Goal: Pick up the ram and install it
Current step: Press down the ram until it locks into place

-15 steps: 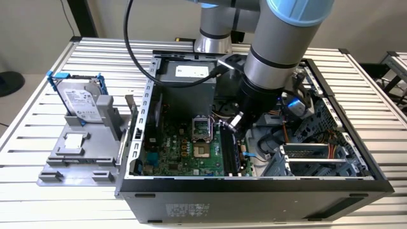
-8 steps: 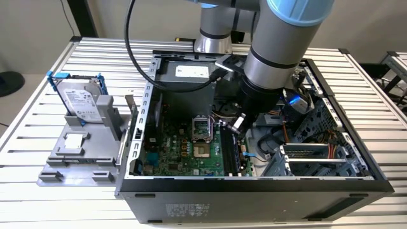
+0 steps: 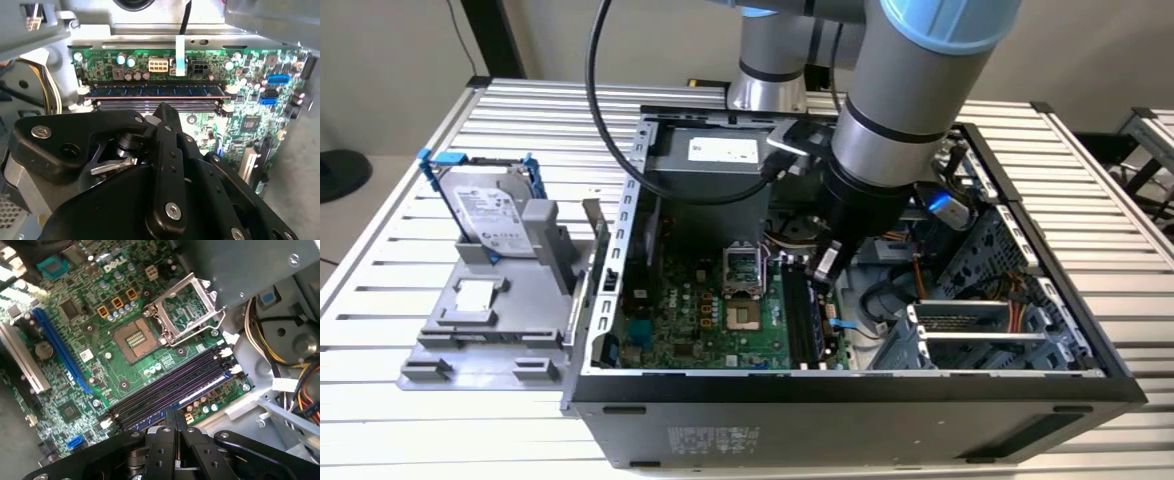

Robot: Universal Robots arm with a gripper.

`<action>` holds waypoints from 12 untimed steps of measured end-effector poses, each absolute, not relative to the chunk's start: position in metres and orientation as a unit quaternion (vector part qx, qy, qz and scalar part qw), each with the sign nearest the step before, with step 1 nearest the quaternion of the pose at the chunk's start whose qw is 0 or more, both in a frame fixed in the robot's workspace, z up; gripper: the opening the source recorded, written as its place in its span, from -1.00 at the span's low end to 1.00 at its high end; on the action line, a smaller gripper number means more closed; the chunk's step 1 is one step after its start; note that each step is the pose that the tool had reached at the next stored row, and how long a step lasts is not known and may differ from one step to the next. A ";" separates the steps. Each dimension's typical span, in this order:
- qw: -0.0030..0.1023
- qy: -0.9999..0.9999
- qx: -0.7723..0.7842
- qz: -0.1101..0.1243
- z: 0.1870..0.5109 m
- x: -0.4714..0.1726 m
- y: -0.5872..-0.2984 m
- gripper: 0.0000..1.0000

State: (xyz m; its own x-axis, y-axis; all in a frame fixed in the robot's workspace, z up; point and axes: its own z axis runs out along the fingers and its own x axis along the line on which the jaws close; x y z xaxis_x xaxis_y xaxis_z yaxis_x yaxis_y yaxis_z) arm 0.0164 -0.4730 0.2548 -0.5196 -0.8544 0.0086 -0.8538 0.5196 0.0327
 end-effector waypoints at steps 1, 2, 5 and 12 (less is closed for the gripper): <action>0.012 -0.868 0.497 -0.012 0.255 0.016 -0.473 -1.00; 0.012 -0.863 0.504 -0.012 0.255 0.016 -0.473 -1.00; 0.012 -0.849 0.527 -0.012 0.255 0.016 -0.473 -1.00; 0.012 -0.816 0.578 -0.012 0.255 0.016 -0.473 -1.00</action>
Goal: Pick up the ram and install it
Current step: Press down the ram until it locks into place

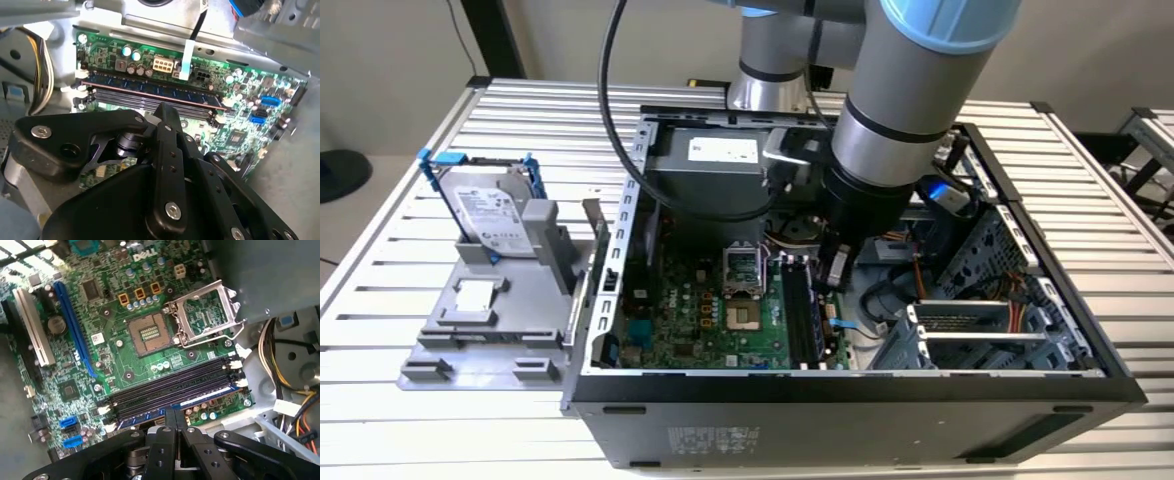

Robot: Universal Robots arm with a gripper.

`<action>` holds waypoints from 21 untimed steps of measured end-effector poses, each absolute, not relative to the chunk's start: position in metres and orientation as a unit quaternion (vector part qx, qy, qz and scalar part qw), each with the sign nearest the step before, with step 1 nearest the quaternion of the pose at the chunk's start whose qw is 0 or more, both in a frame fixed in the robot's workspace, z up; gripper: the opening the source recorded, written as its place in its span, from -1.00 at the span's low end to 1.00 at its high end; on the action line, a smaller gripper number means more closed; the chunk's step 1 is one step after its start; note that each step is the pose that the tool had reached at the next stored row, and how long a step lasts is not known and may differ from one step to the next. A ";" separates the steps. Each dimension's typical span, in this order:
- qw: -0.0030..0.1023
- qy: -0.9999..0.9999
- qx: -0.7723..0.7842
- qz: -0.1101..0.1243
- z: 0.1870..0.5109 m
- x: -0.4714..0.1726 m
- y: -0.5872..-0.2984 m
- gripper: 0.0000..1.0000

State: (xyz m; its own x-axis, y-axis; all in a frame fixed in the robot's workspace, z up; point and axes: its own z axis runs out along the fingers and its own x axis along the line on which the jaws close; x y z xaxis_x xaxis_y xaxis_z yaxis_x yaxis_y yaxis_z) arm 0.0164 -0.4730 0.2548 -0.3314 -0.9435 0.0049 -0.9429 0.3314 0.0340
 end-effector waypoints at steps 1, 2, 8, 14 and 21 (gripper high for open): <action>0.011 -0.811 0.585 -0.013 0.255 0.016 -0.473 -1.00; 0.011 -0.806 0.591 -0.013 0.255 0.016 -0.473 -1.00; 0.011 -0.776 0.631 -0.013 0.255 0.016 -0.473 -1.00; 0.009 -0.743 0.669 -0.016 0.254 0.016 -0.473 -1.00; 0.001 -0.712 0.701 -0.021 0.254 0.016 -0.473 -1.00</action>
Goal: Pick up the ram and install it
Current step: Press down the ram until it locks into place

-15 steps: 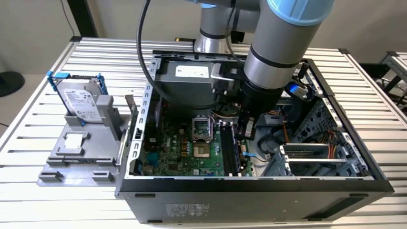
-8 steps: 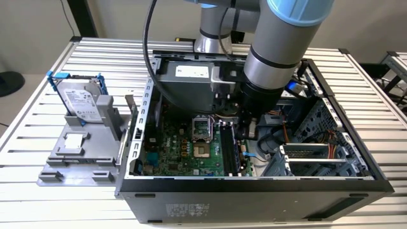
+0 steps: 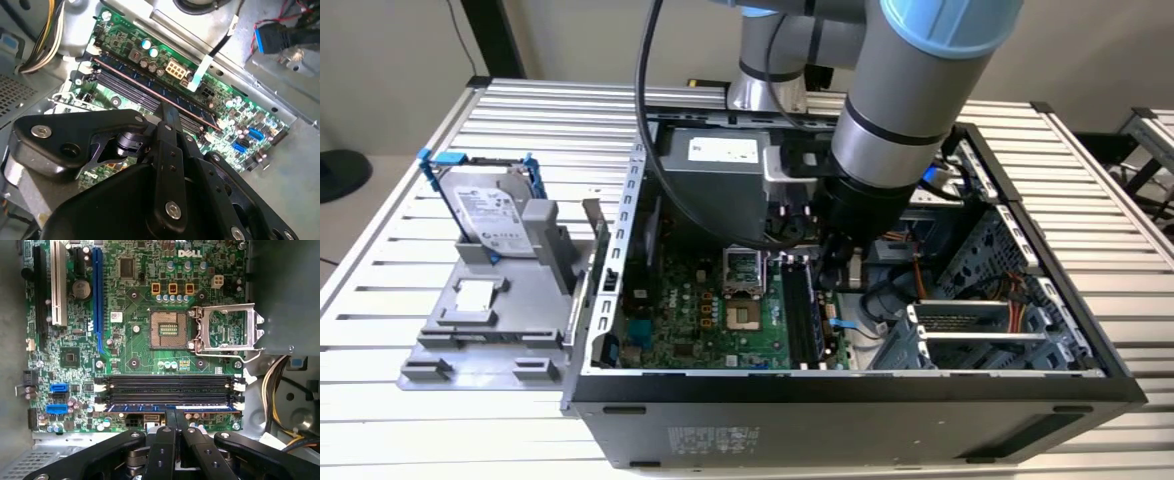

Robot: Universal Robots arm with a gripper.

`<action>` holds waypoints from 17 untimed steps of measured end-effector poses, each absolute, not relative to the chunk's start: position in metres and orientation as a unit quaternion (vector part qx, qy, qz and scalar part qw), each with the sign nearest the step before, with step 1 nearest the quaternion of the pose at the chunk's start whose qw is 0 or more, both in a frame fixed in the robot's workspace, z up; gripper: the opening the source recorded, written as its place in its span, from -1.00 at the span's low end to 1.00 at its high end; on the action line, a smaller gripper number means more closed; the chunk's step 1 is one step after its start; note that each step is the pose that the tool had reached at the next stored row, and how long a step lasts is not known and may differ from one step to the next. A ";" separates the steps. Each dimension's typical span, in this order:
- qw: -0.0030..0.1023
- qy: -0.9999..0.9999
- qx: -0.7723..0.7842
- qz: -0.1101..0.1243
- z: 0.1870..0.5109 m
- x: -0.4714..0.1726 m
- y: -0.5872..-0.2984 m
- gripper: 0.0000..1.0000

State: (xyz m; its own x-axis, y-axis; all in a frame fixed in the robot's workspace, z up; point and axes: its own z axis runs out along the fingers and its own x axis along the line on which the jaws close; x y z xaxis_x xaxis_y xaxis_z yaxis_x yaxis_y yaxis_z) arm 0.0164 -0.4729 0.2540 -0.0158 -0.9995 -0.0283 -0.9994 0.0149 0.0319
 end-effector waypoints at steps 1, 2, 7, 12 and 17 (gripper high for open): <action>0.001 -0.712 0.702 -0.021 0.254 0.016 -0.473 -1.00; 0.001 -0.712 0.702 -0.021 0.254 0.016 -0.473 -1.00; 0.001 -0.711 0.703 -0.021 0.254 0.016 -0.473 -1.00; 0.001 -0.711 0.703 -0.021 0.247 0.017 -0.473 -1.00; 0.001 -0.711 0.703 -0.021 0.238 0.018 -0.473 -1.00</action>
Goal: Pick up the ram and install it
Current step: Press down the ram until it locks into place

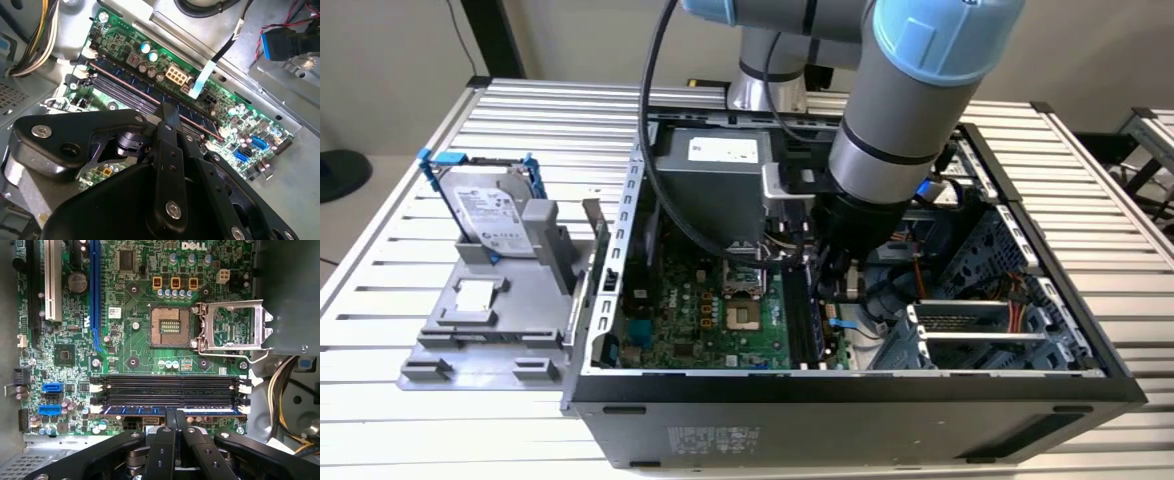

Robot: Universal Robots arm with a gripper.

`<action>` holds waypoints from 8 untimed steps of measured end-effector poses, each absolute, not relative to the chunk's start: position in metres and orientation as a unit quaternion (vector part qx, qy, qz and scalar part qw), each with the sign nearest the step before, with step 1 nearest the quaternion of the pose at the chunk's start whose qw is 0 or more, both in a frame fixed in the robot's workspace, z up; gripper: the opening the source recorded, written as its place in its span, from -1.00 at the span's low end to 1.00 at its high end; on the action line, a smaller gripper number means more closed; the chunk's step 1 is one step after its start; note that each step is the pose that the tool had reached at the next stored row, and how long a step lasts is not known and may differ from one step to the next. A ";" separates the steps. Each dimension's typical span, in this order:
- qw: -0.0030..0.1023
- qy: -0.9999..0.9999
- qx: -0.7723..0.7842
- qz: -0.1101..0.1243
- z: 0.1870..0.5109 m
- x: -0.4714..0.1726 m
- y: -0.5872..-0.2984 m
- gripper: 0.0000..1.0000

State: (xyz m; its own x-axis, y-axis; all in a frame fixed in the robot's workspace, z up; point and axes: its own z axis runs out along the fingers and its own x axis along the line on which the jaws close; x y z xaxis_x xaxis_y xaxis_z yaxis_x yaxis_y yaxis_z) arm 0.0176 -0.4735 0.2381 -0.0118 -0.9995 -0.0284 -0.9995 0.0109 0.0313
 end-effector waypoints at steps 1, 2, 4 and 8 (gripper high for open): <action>0.001 -0.711 0.703 -0.021 0.236 0.018 -0.473 -1.00; 0.001 -0.711 0.703 -0.022 0.235 0.018 -0.473 -1.00; 0.002 -0.711 0.703 -0.022 0.232 0.018 -0.473 -1.00; 0.004 -0.711 0.703 -0.024 0.225 0.018 -0.473 -1.00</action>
State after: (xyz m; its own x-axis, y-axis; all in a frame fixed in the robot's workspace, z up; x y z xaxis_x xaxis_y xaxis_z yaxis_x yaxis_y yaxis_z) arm 0.0175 -0.4734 0.2254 -0.0119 -0.9995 -0.0282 -0.9991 0.0108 0.0402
